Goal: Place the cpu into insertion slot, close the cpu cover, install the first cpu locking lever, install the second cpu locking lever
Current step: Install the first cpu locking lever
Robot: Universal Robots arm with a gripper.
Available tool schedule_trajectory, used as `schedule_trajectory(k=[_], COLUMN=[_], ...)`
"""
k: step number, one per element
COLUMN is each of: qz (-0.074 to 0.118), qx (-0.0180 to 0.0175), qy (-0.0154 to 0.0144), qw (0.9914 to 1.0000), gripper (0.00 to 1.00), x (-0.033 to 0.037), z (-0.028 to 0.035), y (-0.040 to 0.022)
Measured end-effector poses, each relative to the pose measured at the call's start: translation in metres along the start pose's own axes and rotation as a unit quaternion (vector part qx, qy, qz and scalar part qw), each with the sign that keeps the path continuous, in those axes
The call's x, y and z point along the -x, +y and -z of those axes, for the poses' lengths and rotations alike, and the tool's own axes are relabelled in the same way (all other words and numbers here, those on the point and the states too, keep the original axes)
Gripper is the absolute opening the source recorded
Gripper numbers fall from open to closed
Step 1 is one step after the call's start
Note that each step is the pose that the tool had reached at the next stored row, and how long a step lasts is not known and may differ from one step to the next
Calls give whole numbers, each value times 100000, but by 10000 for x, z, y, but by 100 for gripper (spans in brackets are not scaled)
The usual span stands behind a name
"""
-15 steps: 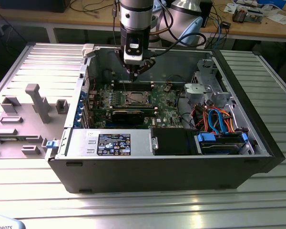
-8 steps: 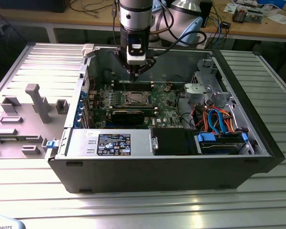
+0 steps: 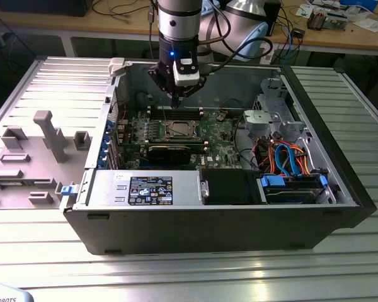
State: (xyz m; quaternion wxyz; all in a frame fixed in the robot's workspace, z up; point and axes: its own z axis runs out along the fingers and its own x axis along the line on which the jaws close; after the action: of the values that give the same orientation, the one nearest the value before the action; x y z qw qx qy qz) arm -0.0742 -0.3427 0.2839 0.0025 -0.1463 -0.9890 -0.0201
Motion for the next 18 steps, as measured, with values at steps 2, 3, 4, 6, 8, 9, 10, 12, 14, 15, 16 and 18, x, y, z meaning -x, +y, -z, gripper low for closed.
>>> schedule_trajectory(k=[2,3,4,6,8,9,10,12,14,15,16,18], qz=[2333,2348,2354,2357,2591,4155,5998,9850,10005,10053,10116,10122], qx=[-24,-24,-23,-22,-26,-36,-54,-118,-104,-106,-107,-107], qy=[92,92,93,92,101,159,231,388,390,393,393,395], qw=[99973,99972,99972,99972,99966,99914,99820,99513,99497,99493,99486,99486], gripper=[11,11,11,11,11,11,11,11,11,11,11,11], x=[0,0,0,0,0,1,0,0,1,1,1,0], z=[-1,-1,-1,-1,-1,-4,-10,-15,-16,-16,-16,-16], y=[0,0,0,0,0,0,0,-1,-1,-1,-1,-1])
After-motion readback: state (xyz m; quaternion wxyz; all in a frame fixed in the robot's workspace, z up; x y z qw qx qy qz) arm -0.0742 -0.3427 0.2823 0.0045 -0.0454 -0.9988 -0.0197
